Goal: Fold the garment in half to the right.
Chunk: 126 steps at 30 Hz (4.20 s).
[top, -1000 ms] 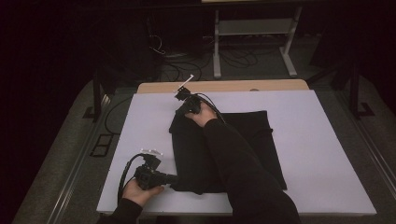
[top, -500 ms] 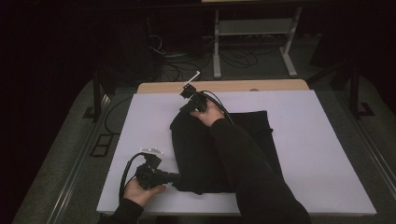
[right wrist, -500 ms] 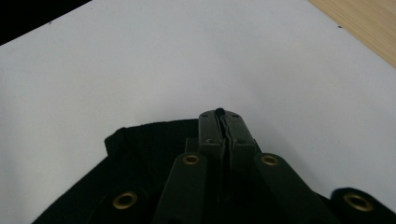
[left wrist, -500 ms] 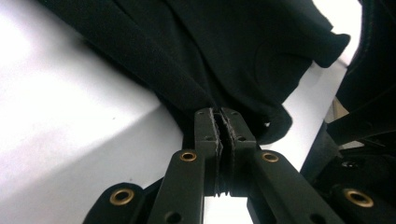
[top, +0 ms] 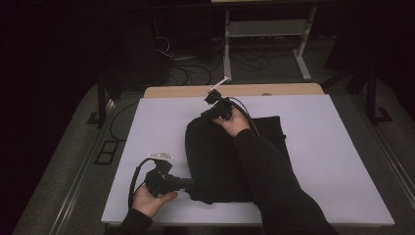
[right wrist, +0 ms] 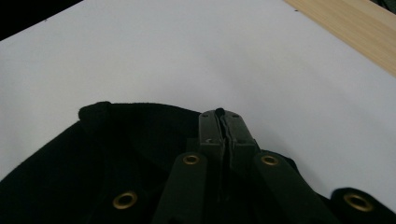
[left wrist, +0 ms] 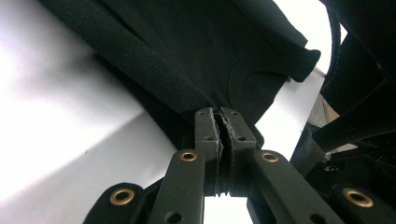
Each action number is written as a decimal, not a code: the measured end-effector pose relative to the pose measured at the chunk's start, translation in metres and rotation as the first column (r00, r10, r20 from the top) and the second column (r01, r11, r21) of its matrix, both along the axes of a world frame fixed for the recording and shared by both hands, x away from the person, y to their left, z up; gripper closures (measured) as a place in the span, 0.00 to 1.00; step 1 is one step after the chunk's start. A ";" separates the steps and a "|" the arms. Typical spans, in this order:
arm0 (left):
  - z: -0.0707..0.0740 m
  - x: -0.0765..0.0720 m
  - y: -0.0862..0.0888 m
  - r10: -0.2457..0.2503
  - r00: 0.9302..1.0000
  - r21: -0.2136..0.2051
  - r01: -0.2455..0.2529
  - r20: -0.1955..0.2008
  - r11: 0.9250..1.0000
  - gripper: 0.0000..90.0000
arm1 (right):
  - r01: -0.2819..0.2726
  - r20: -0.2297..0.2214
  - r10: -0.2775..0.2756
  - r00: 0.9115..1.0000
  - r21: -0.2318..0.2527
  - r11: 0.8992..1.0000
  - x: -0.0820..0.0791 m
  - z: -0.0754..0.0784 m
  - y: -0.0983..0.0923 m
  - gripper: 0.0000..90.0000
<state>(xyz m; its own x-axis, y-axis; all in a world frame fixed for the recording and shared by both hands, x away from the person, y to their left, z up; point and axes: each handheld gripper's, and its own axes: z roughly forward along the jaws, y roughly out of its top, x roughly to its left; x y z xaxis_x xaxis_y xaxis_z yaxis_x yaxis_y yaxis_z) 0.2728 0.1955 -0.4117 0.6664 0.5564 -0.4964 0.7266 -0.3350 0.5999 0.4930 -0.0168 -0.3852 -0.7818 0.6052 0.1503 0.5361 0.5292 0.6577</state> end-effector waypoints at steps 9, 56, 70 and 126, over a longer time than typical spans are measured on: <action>0.005 -0.001 -0.012 -0.018 1.000 -0.010 0.018 0.009 1.000 0.94 | 0.010 0.024 -0.011 1.000 0.032 0.999 -0.002 0.004 -0.016 0.96; 0.046 0.030 -0.132 -0.171 0.984 -0.194 0.176 0.043 0.965 0.95 | 0.164 0.054 -0.170 0.984 0.102 0.981 -0.017 0.025 -0.126 0.95; 0.041 0.034 -0.163 -0.205 0.979 -0.200 0.205 0.021 0.958 0.95 | 0.201 0.059 -0.209 0.976 0.118 0.972 -0.021 0.026 -0.158 0.95; -0.011 0.046 -0.254 -0.227 0.969 -0.160 0.210 -0.097 0.964 0.95 | 0.292 0.024 -0.299 0.954 0.155 0.944 -0.024 -0.002 -0.217 0.95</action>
